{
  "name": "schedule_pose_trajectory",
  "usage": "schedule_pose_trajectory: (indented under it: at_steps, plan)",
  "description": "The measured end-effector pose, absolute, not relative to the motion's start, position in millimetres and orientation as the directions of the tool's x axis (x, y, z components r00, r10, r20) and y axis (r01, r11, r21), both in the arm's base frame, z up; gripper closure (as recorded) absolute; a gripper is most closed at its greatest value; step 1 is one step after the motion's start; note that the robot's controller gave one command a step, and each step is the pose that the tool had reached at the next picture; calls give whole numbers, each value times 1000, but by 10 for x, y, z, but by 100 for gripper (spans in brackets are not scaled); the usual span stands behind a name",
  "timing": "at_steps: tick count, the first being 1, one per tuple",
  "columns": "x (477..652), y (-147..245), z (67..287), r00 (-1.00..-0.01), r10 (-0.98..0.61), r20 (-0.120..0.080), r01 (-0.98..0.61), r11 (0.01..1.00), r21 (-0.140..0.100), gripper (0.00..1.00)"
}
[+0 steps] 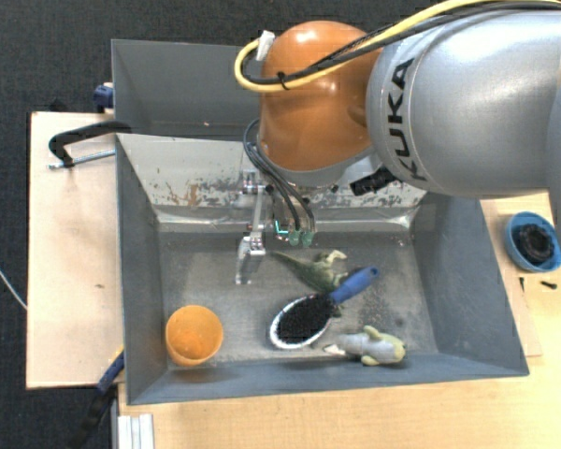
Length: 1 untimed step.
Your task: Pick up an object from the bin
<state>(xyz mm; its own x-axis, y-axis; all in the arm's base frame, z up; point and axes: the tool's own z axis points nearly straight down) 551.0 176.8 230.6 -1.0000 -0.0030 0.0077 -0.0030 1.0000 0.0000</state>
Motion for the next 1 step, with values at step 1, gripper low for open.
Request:
schedule_pose_trajectory:
  at_steps: [1]
  plan:
    - [5138, 2305, 699, -996, -90, -3, -90, 996, 3, 0]
